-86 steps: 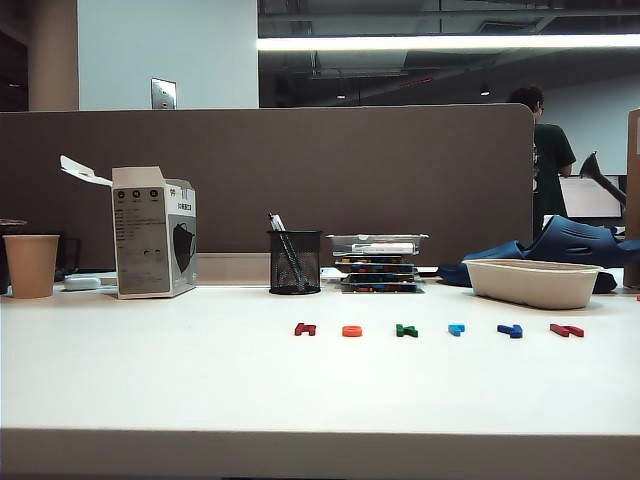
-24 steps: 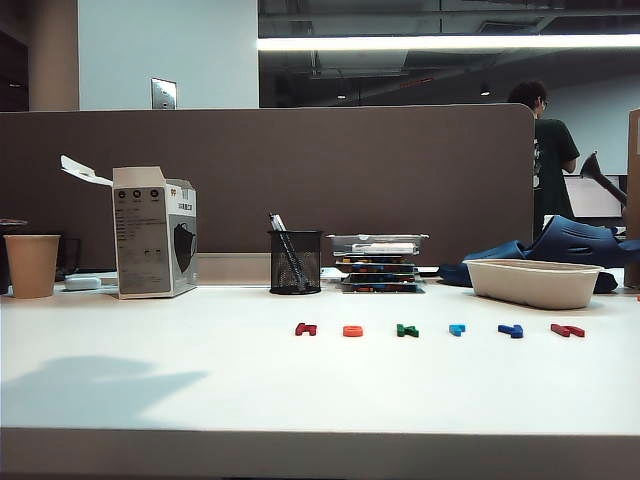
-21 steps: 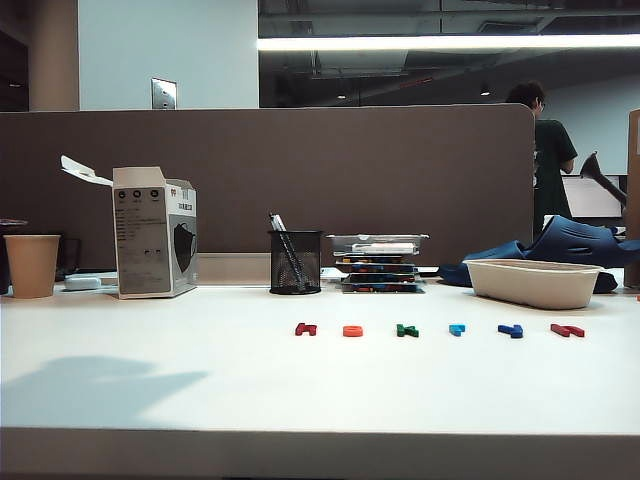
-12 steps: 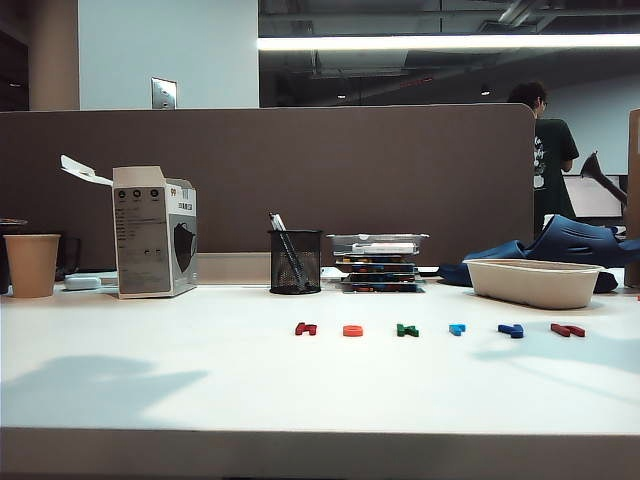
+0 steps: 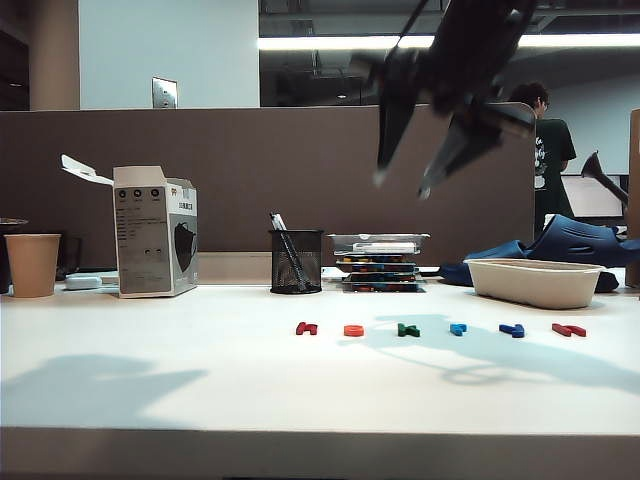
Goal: Select the appropriate letters from the row of letter magnets placed on the table to arrange into the word "sky".
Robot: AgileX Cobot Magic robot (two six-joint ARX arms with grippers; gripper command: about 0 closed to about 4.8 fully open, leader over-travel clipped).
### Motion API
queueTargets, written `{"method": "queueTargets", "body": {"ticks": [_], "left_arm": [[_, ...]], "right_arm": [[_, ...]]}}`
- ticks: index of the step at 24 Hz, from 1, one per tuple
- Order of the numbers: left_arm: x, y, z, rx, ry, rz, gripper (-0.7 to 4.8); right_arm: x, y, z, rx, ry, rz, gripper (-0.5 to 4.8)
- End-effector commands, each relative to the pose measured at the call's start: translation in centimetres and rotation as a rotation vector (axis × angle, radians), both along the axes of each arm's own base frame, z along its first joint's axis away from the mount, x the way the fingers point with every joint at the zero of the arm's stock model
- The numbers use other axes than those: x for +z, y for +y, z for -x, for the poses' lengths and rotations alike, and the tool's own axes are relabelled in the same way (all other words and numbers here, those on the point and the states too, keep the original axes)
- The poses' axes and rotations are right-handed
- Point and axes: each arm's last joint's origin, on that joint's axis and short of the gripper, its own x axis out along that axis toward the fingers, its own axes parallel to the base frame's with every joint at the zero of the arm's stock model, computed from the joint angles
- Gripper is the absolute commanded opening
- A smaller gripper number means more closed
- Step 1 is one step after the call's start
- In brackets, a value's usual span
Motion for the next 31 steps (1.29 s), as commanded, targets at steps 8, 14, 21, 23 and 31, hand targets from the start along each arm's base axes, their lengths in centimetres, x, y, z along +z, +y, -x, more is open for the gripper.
{"method": "queueTargets", "body": {"ticks": [8,14,21,23,31], "left_arm": [[0.2,0.1,0.0,0.004,-0.011,0.011,-0.05],[0.2,0.1,0.0,0.004,-0.012,0.011,-0.05],[0.2,0.1,0.0,0.003,-0.011,0.010,-0.05],[0.2,0.1,0.0,0.003,-0.011,0.011,-0.05],[0.2,0.1,0.0,0.004,-0.011,0.010,-0.05]], "right_arm": [[-6.6,4.5,-2.9,-0.008,0.108,0.110,2.15],[-8.6,5.0,-3.6,-0.004,0.131,0.119,2.14],[-8.9,5.3,-4.0,0.003,0.104,0.089,2.11],[-9.0,5.3,-4.0,0.003,0.106,0.090,2.11],[-9.8,5.6,-4.1,0.016,0.131,0.087,2.11]]}}
